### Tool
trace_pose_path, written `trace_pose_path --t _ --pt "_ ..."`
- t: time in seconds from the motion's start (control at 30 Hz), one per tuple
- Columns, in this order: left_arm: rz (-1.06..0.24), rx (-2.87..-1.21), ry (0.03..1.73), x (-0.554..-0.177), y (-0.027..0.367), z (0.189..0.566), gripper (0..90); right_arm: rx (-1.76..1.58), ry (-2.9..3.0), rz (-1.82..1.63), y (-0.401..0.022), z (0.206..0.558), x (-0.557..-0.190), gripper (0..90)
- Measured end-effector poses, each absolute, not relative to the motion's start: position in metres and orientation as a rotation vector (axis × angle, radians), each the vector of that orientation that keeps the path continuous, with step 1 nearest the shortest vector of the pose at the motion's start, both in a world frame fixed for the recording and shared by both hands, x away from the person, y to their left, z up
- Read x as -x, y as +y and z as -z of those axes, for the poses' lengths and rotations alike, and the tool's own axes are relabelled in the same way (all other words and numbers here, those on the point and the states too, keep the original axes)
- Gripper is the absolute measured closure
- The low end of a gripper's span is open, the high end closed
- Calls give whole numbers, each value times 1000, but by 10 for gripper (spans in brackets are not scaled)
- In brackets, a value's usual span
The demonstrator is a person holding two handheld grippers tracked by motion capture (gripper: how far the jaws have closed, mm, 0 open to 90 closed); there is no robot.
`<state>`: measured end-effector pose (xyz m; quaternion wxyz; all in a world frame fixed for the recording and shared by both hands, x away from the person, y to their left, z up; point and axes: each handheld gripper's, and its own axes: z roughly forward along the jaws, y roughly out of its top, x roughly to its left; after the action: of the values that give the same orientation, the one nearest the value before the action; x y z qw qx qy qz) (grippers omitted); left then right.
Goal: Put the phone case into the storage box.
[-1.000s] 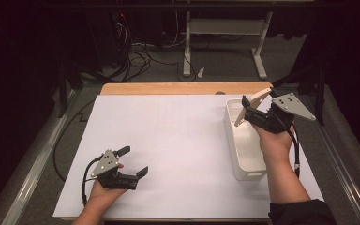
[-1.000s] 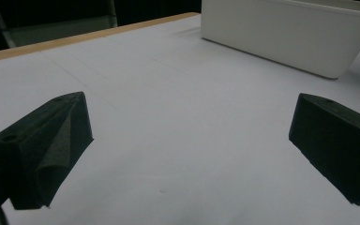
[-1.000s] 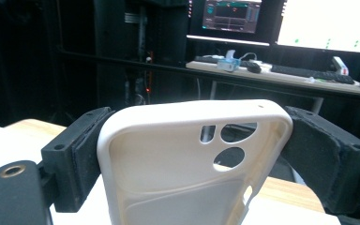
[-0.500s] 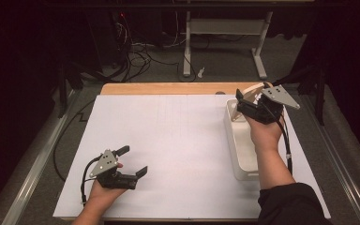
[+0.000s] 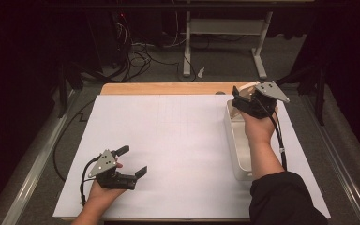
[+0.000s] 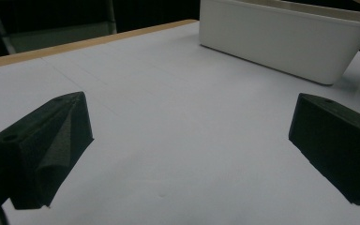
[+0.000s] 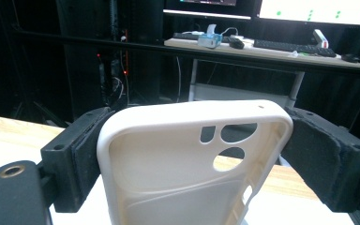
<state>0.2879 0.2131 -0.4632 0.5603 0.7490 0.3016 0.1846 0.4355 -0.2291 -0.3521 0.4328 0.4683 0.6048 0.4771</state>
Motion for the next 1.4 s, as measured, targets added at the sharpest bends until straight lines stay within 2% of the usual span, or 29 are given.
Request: trace_pose_path --t 1.4 --pt "-423 -1772 702 -287 212 464 12 -1275 1594 -1073 -227 382 -461 113"
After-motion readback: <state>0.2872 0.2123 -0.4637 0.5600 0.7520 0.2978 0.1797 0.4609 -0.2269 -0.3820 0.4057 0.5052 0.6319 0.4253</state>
